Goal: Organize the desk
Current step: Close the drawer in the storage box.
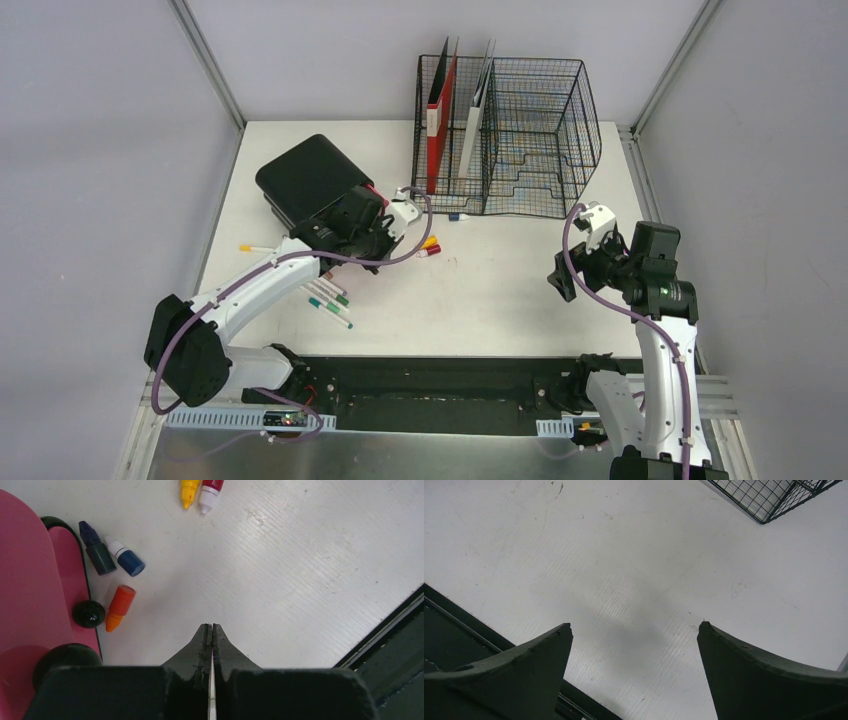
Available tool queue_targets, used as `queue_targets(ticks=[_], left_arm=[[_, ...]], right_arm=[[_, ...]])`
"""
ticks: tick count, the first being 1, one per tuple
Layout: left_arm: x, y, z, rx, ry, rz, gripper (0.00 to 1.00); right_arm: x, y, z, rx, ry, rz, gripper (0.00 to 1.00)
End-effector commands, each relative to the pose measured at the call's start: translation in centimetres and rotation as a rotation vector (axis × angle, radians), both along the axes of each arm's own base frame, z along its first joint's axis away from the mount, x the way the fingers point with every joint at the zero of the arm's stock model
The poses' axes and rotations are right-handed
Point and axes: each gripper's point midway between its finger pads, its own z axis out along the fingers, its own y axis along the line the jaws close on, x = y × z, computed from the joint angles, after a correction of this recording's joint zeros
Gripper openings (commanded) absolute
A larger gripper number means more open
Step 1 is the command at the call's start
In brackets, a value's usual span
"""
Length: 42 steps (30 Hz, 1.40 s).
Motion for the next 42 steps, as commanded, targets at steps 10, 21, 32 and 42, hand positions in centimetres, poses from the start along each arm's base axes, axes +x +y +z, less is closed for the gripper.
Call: queue_targets(ticks=[10,21,32,42], left_arm=[[4.7,3.9,0.1,0.212,-0.207,0.121,0.02],[8.2,8.9,2.3,0.181,-0.249,0.485,0.67],[7.9,8.6,3.5,0.13,-0.274,0.474,0.7],[7.4,7.7,3.6,0.086,-0.256,0.435,0.69]], right_arm=[[0.2,0.4,0.4,0.007,-0.029,0.029,0.99],[0.2,0.4,0.4,0.007,-0.028,0.03,0.99],[0.1,0.4,0.4,0.006,-0.026,0.029,0.99],[0.1,0.4,0.3,0.008,-0.025,0.029,0.99]])
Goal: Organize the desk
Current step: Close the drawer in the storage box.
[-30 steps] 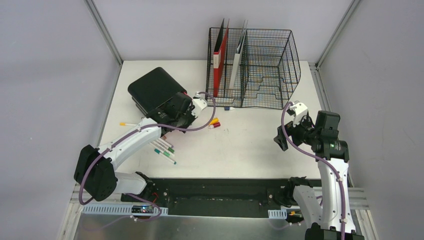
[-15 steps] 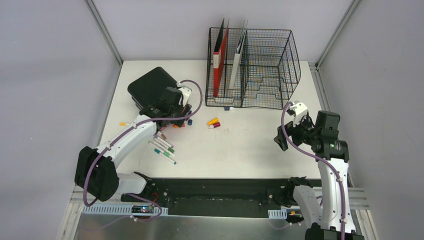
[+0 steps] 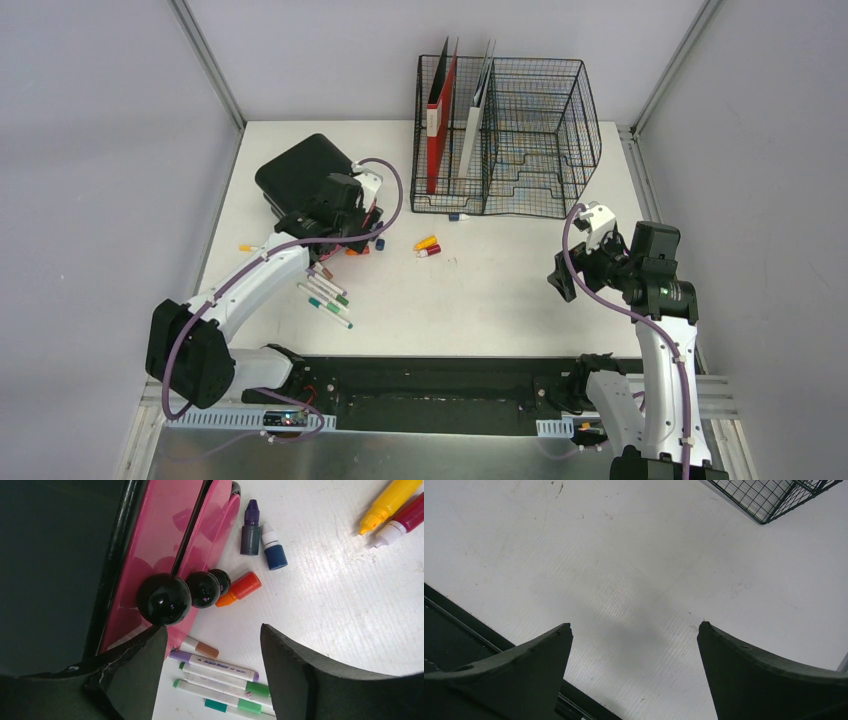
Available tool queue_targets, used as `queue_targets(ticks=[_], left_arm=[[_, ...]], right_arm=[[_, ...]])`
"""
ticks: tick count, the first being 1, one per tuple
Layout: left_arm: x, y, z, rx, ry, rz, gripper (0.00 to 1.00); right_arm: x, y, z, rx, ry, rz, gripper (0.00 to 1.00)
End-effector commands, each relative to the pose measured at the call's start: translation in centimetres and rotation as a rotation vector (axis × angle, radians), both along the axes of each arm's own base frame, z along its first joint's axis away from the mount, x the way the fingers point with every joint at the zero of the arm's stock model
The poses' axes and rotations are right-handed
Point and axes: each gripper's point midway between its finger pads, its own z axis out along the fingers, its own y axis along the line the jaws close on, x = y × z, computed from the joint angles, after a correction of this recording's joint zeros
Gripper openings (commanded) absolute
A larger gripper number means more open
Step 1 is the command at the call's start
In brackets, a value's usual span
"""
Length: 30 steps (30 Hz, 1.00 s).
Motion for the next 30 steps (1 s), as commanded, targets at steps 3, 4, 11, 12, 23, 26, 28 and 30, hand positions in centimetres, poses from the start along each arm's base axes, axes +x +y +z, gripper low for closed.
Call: queue_targets(ticks=[3,4,11,12,23,26,28,30], left_arm=[[0.3,-2.1,3.0,-0.145,-0.074,-0.039,0.67],[0.2,-2.2,3.4,-0.172,-0.08,-0.033,0.67],[-1.0,-1.9,6.6,-0.381,-0.167,0.124,0.79],[-1.1,-1.6,6.9,-0.408,-0.177,0.168,0.85],[-1.3,-0.3,3.2,-0.546,-0.142,0.533,0.92],[-1.0,0.2,2.1,-0.513,-0.182,0.617,0.85],[-0.6,0.4,1.6,-0.505,-0.208,0.66,0.79],[0.0,0.6,1.0,-0.495,-0.235,0.703,0.75]], right_arm=[[0.1,0.4,0.4,0.009,-0.025,0.027,0.99],[0.1,0.4,0.4,0.009,-0.026,0.027,0.99],[0.0,0.4,0.5,0.008,-0.035,0.03,0.99],[0.0,0.4,0.6,0.009,-0.037,0.032,0.99],[0.0,0.5,0.5,0.015,-0.028,0.037,0.99],[0.0,0.5,0.3,0.016,-0.02,0.034,0.99],[0.1,0.5,0.3,0.016,-0.016,0.034,0.99],[0.1,0.5,0.3,0.016,-0.016,0.034,0.99]])
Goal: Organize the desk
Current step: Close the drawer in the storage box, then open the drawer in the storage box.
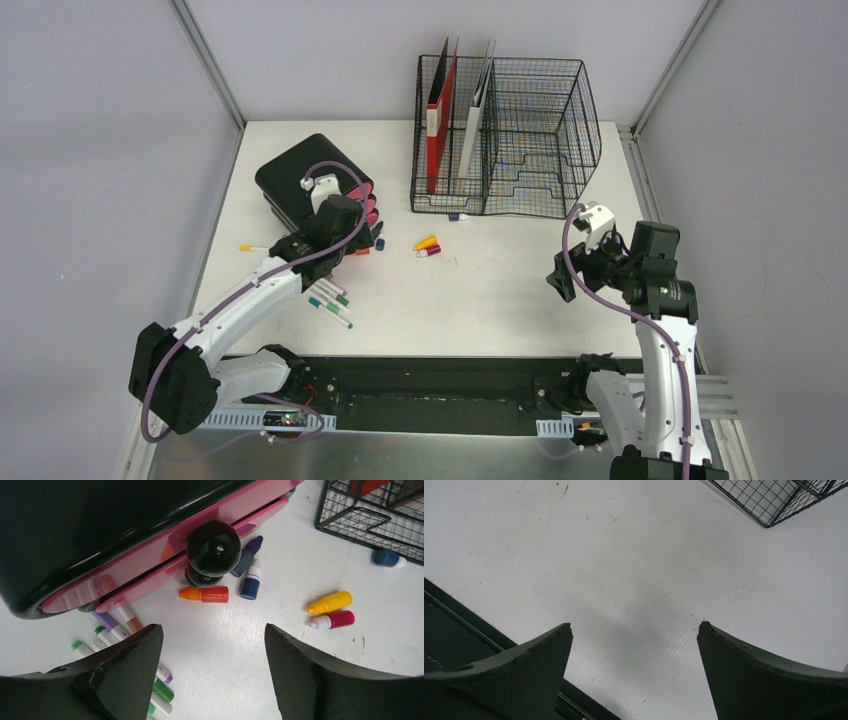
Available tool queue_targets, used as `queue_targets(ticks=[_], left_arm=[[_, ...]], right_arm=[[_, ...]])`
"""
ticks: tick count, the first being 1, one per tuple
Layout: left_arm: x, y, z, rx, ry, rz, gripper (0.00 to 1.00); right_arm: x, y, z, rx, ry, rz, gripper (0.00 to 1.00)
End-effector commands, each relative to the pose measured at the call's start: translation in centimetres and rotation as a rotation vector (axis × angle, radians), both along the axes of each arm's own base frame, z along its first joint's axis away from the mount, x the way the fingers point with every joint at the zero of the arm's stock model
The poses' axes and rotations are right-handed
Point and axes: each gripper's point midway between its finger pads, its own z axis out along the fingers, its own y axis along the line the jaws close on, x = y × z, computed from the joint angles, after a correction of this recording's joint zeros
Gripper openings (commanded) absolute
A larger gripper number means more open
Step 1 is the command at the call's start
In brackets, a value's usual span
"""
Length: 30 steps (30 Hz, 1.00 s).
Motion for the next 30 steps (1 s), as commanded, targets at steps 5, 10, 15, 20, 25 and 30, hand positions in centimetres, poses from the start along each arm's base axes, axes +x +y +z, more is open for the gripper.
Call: queue_targets(ticks=[5,10,15,20,25,30], left_arm=[[3.3,1.1,-0.7,0.033,-0.117,0.252,0.7],[4.3,0.7,-1.9,0.068,-0.105,0.289,0.63],[5.3,0.2,-2.7,0.11,-0.094,0.305,0.56],[6.1,0.2,-2.7,0.149,-0.097,0.322,0.55],[6.7,0.7,-2.5,0.193,-0.106,0.351,0.55],[7.1,1.1,-2.6,0.249,-0.094,0.376,0.5]], right_arm=[[0.1,0.2,0.2,0.007,-0.012,0.017,0.99],[0.2,0.2,0.1,0.006,-0.008,0.017,0.99],[0.2,0.2,0.0,0.005,-0.008,0.017,0.99],[0.2,0.2,0.0,0.004,-0.009,0.017,0.99],[0.1,0.2,0.1,0.003,-0.011,0.017,0.99],[0.1,0.2,0.1,0.003,-0.011,0.017,0.99]])
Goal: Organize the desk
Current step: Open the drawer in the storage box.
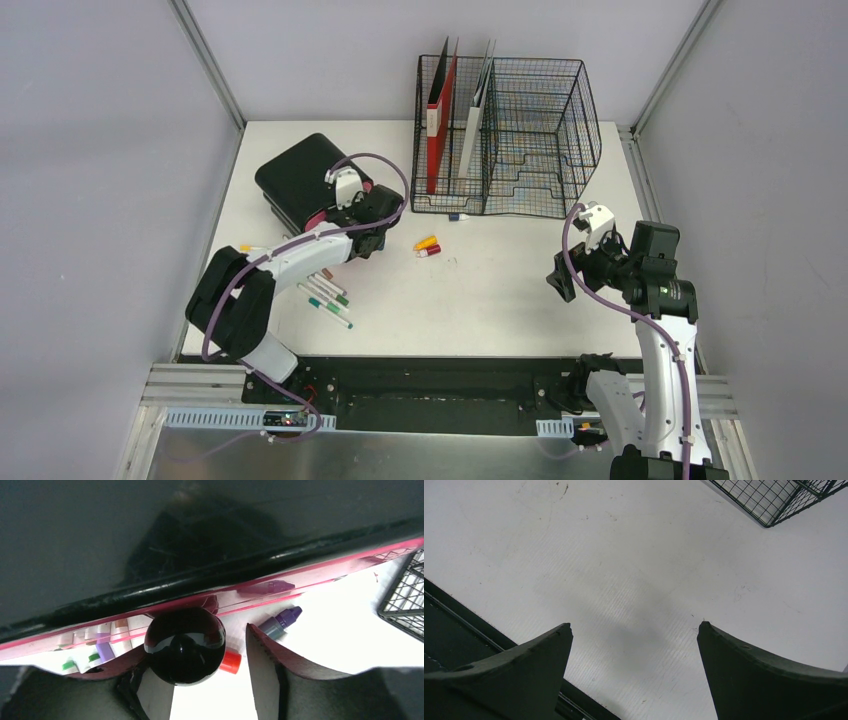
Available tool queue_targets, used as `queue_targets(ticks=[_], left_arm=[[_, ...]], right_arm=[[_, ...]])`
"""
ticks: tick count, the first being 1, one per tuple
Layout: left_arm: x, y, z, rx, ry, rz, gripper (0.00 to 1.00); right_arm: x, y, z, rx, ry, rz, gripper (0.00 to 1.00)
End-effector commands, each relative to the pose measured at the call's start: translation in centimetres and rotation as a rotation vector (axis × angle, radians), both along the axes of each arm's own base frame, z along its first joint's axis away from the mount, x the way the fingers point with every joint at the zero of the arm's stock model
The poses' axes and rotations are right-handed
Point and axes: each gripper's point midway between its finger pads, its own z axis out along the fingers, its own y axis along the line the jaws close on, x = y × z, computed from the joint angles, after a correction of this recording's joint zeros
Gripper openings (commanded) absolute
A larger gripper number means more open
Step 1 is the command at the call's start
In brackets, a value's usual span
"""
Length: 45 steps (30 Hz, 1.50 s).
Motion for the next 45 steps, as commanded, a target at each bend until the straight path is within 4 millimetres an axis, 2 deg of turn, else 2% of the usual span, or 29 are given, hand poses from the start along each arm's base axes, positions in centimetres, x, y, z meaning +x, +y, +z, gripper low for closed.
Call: queue_targets(ticks=[1,5,11,12,16,21,29,31,34,37,42,45], left_arm=[[1.1,0.3,1.5,0.037,-0.053,0.055,0.48],[1.1,0.5,1.3,0.049,-0.044,0.068,0.42],[0.6,0.7,1.4,0.044,-0.036,0.064,0.11],[0.4,0.7,1.5,0.037,-0.034,0.065,0.08],[-1.0,0.2,2.1,0.003,-0.046,0.06,0.05],[-2.9,-1.9,2.4,-0.032,-0.06,0.011,0.05],[-5.3,-3.7,1.1,-0.075,-0.031,-0.041,0.06],[-5.6,-3.8,0.8,-0.076,-0.021,-0.048,0.09],[-5.8,-3.9,0.7,-0.079,-0.004,-0.066,0.37],[-6.1,-4.0,0.9,-0.091,0.005,-0.087,0.58],[-6.9,-4.3,1.7,-0.12,0.018,-0.157,0.69],[-7.4,-5.5,2.4,-0.147,0.029,-0.285,0.74]], right_arm=[[0.1,0.2,0.2,0.002,-0.016,0.016,0.99],[0.1,0.1,0.2,0.0,-0.02,0.016,0.99],[0.0,0.1,0.2,-0.001,-0.02,0.016,0.99],[0.0,0.1,0.3,0.0,-0.022,0.017,0.99],[0.0,0.2,0.3,0.0,-0.022,0.017,0.99],[0.0,0.1,0.3,0.0,-0.023,0.017,0.99],[0.0,0.2,0.4,-0.001,-0.027,0.017,0.99],[0.0,0.2,0.4,0.0,-0.027,0.017,0.99],[0.0,0.2,0.4,0.0,-0.028,0.017,0.99],[0.0,0.1,0.4,0.0,-0.028,0.017,0.99],[0.0,0.2,0.4,0.001,-0.028,0.017,0.99],[0.0,0.2,0.4,0.001,-0.029,0.016,0.99]])
